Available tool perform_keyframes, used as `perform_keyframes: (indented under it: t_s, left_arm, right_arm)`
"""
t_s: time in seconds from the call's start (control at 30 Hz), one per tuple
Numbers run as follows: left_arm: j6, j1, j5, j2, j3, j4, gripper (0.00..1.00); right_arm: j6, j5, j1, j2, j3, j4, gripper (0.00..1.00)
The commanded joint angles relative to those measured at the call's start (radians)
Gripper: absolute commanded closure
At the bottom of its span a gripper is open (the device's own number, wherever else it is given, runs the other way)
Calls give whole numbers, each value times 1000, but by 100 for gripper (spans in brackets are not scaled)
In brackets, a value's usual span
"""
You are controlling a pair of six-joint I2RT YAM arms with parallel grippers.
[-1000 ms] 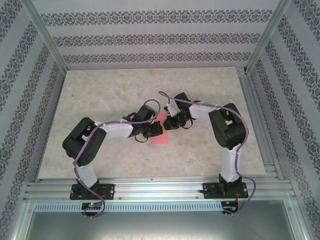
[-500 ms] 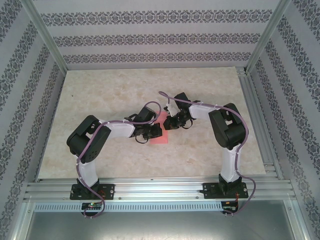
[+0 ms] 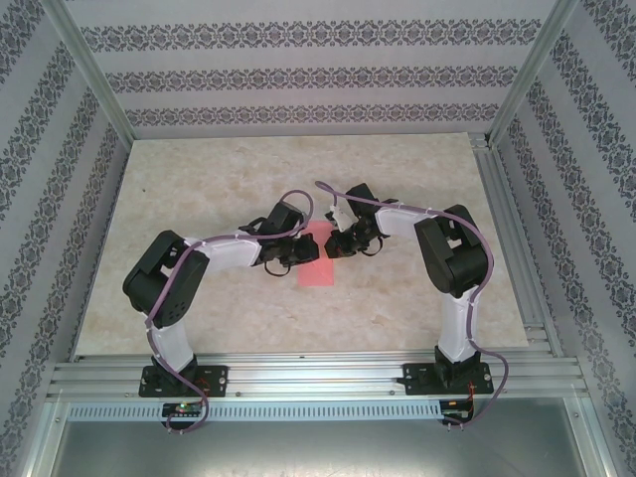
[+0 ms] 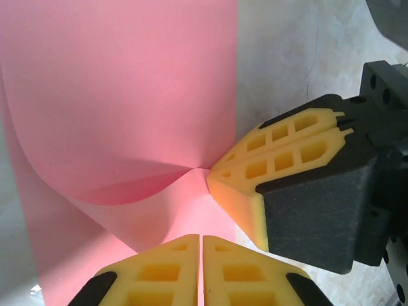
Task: Fold a paper plane with a square sheet of paper (pick it up from the middle)
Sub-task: Fold the triangle a second time at the center of the table.
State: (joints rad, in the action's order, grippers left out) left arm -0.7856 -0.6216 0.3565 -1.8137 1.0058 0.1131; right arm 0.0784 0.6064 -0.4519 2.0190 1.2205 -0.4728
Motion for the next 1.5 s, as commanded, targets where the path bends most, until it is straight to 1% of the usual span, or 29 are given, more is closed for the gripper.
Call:
perform_keyframes:
  t_s: [0.0, 0.1, 0.33, 0.43, 0.57, 0.7, 0.8, 0.9, 1.1, 1.23, 1.33, 1.47]
  left_arm:
    - [11, 8, 24, -17, 17, -23, 88]
    - [3, 8, 29, -38, 14, -27, 88]
    - [18, 8, -35, -89, -24, -3, 89]
    - [23, 9, -43, -104, -25, 4, 89]
    - [22, 8, -60, -68, -28, 22, 89]
    - [33, 11, -31, -32, 13, 41, 88]
    - [53, 12, -56, 11, 43, 76, 88]
    - [63, 19, -63, 18, 56, 87, 88]
    - [53, 21, -62, -39, 48, 62, 88]
    - [48, 21, -113, -64, 17, 62, 89]
    - [49, 22, -130, -94, 0, 66, 90]
    - [36, 20, -103, -110, -25, 24, 90]
  right_arm:
    - [-26, -103, -18, 58, 0, -13, 93]
    - [-26, -103, -18, 59, -1, -16, 93]
    - [-26, -103, -19, 58, -7, -16, 93]
    - [-25, -105, -19, 58, -4, -15, 93]
    - [-22, -108, -19, 58, -1, -17, 93]
    - [-20, -107, -20, 62, 2, -16, 93]
    - [-19, -105, -22, 63, 1, -11, 93]
    - [-20, -104, -24, 69, 2, -12, 93]
    - [-19, -103, -28, 73, 8, -12, 93]
    - [-19, -103, -28, 76, 11, -13, 93]
    - [-18, -105, -28, 75, 11, -15, 93]
    - [-20, -109, -28, 69, 10, -20, 93]
